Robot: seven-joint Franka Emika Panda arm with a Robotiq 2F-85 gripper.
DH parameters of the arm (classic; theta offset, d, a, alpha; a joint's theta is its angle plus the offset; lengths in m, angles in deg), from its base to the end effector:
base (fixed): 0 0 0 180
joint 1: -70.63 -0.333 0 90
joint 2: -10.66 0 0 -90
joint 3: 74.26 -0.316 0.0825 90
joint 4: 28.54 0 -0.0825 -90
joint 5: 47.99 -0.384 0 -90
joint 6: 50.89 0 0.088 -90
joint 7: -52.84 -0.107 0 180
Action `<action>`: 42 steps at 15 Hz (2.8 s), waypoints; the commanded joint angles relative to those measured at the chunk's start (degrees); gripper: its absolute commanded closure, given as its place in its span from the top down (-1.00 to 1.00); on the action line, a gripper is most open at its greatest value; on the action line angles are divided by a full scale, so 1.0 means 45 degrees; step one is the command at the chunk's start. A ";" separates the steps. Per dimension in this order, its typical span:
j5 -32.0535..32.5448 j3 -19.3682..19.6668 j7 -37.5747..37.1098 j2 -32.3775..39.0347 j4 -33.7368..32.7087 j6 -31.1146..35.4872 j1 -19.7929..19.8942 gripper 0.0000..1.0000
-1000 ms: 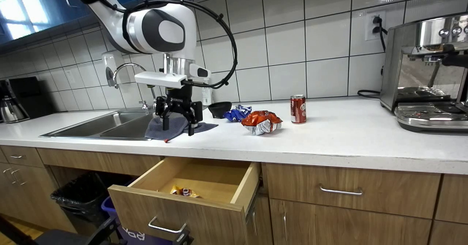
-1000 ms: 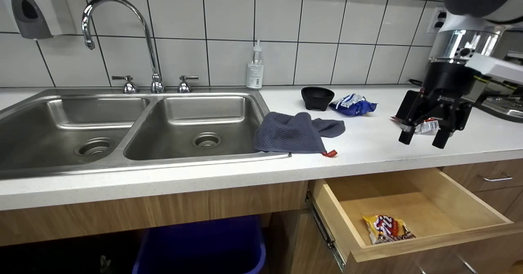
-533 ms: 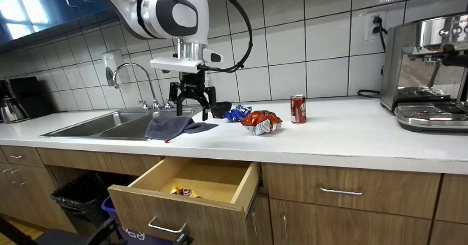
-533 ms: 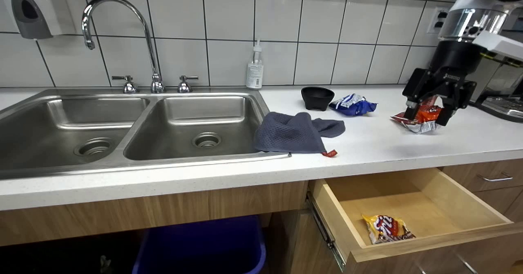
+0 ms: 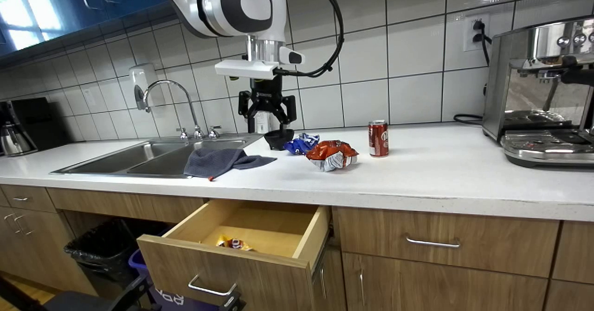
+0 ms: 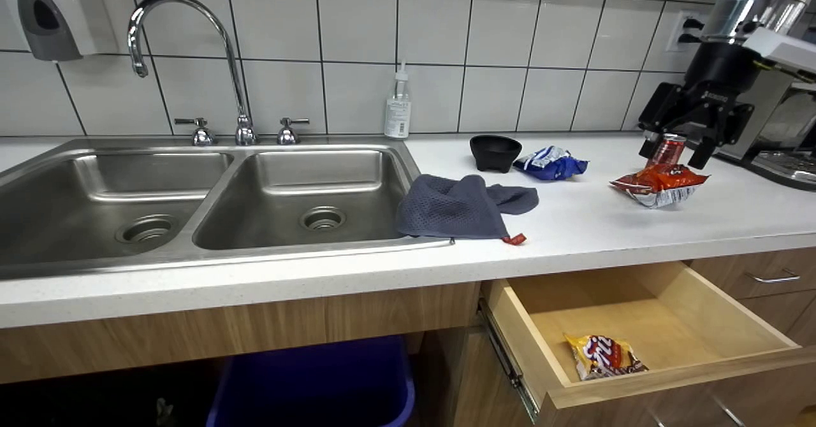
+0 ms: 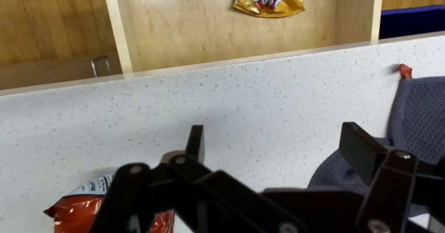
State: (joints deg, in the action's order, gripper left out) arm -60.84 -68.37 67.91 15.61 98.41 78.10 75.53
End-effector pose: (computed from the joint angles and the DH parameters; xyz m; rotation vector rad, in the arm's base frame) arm 0.5251 -0.0935 0.3350 -2.9710 0.1054 0.0179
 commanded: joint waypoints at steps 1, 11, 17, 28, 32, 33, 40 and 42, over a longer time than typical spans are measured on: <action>-0.0052 0.0077 -0.0169 0.0462 -0.0851 -0.0183 0.0360 1.00; -0.0304 0.0333 -0.2141 0.0948 -0.1152 0.1664 0.0671 1.00; -0.0233 0.0314 -0.4723 0.1510 -0.1131 0.3467 0.0470 1.00; 0.0367 0.0825 -0.8933 0.2453 -0.1044 0.5687 -0.0113 1.00; 0.0357 0.1136 -0.9724 0.2609 -0.1089 0.5873 -0.0143 1.00; 0.0367 0.1226 -0.9867 0.2657 -0.1124 0.5874 -0.0132 1.00; 0.0267 0.1563 -1.0405 0.3035 -0.1441 0.5679 -0.0093 1.00; 0.0319 0.1639 -1.0521 0.3132 -0.1546 0.5634 -0.0118 1.00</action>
State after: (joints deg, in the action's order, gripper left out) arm -60.61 -62.00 23.37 28.46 93.51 104.18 75.67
